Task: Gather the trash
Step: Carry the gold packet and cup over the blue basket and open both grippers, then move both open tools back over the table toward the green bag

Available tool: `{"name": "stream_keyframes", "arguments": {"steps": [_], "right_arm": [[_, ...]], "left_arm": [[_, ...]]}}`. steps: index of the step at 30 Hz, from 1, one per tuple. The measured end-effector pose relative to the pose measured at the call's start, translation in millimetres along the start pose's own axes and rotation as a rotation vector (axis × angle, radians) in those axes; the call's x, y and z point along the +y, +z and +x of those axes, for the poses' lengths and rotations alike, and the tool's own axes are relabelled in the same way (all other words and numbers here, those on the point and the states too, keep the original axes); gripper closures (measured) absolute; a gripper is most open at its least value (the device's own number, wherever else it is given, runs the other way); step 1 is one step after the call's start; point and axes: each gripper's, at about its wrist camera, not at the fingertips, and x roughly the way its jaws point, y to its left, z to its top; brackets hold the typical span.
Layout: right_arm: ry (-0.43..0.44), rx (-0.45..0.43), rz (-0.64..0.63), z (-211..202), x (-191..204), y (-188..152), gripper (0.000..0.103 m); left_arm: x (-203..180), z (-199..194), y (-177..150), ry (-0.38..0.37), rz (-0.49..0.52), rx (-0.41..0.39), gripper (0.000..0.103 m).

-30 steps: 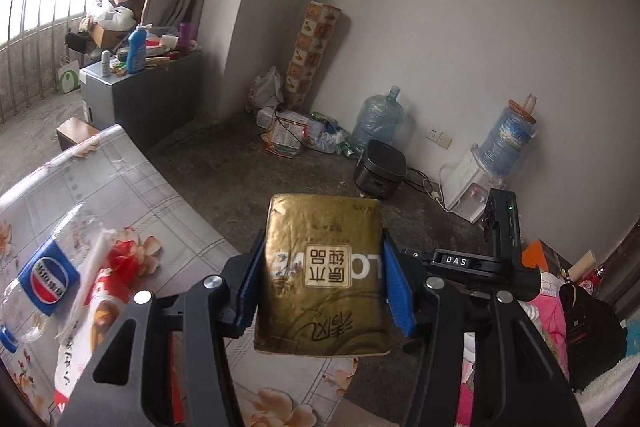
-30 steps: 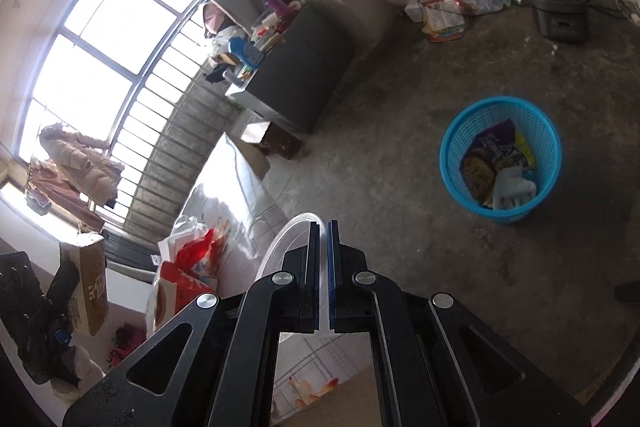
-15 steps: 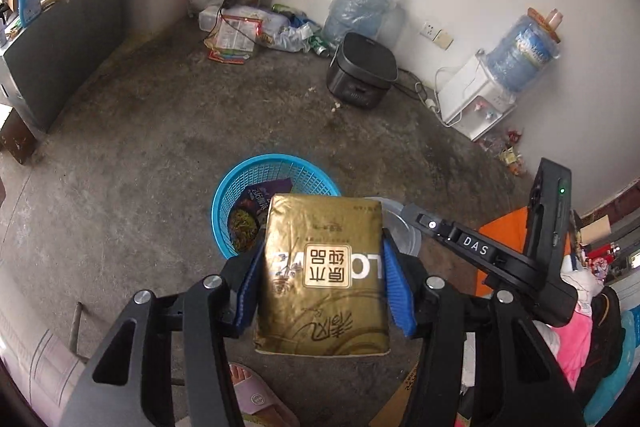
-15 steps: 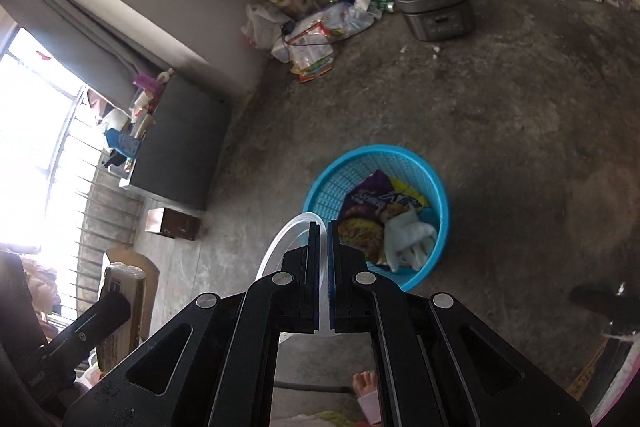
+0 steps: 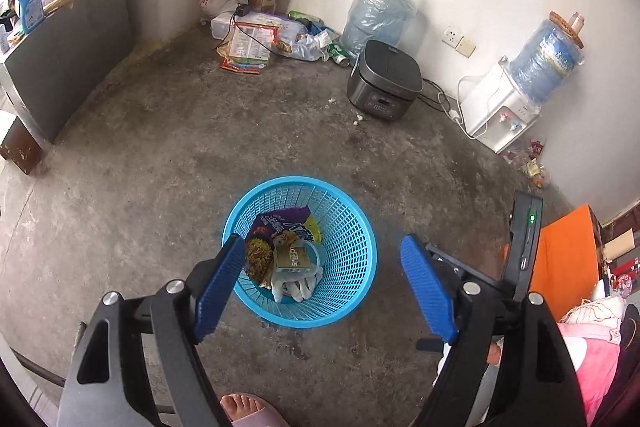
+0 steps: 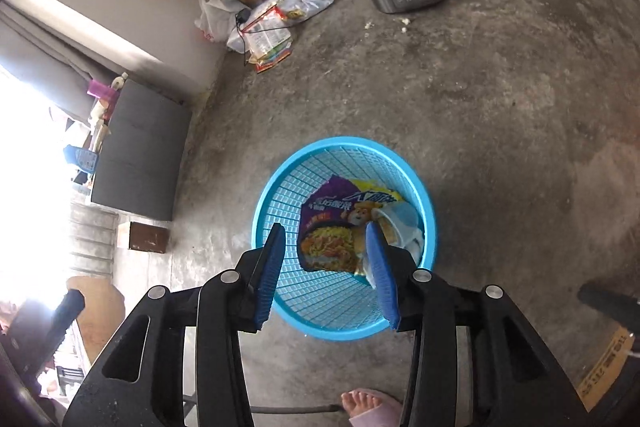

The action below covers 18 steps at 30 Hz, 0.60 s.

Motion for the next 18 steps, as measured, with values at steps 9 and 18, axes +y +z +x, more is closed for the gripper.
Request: {"name": "stream_keyframes", "arguments": {"steps": [9, 18], "right_arm": [[0.026, -0.187, -0.2, -94, 42, -32, 0.033], [0.018, -0.389, -0.498, -174, 98, -74, 0.008]], "left_arm": [[-20, -114, -25, -0.022, 0.024, -0.193, 0.021], [11, -266, -85, 0.089, 0.001, -0.358, 0.02]]}}
